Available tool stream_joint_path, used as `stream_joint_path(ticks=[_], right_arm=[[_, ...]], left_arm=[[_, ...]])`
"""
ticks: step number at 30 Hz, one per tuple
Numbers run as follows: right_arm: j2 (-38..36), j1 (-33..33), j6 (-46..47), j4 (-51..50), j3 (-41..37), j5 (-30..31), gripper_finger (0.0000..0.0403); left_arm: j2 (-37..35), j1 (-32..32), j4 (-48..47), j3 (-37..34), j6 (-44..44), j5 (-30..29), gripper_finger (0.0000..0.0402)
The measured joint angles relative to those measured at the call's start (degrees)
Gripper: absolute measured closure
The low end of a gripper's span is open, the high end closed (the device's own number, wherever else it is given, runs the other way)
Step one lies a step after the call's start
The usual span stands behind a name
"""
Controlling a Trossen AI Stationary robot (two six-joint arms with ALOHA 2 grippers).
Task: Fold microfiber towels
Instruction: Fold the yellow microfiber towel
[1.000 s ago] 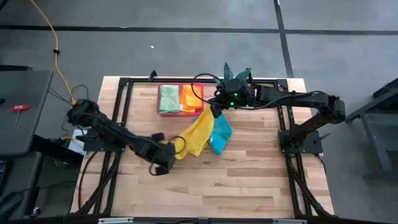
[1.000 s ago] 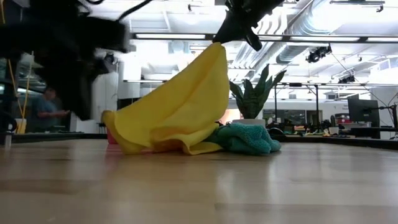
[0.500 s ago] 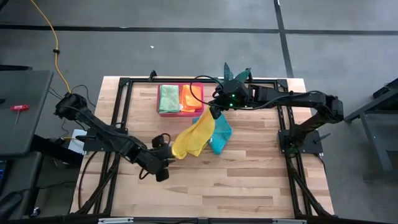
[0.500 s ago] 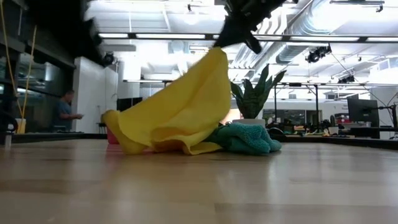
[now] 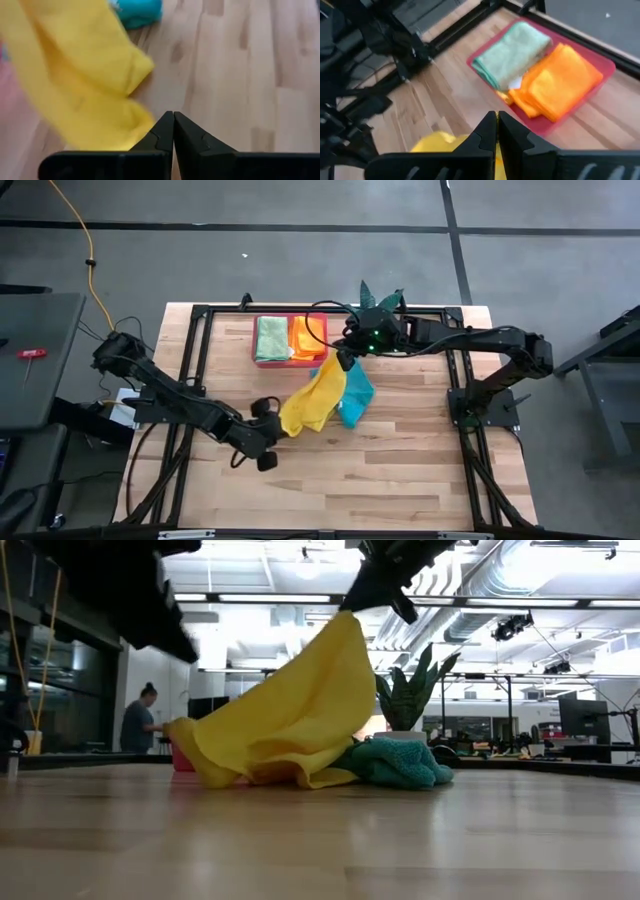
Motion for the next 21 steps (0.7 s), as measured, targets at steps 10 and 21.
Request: stream_joint_path(ticks=[10,21], right_arm=[[-0.6,0.0,-0.1,-1.8,-0.1,0.7,0.0402],[-0.6,0.0,-0.1,-1.7,-0.1,0.8,0.0402]], left_arm=[[-0.5,-0.1,4.6,-2.2,-1.8,-0.9,0.0401],[-0.5,-0.1,6.1,-2.2,-0.9,-0.7,0.0402]])
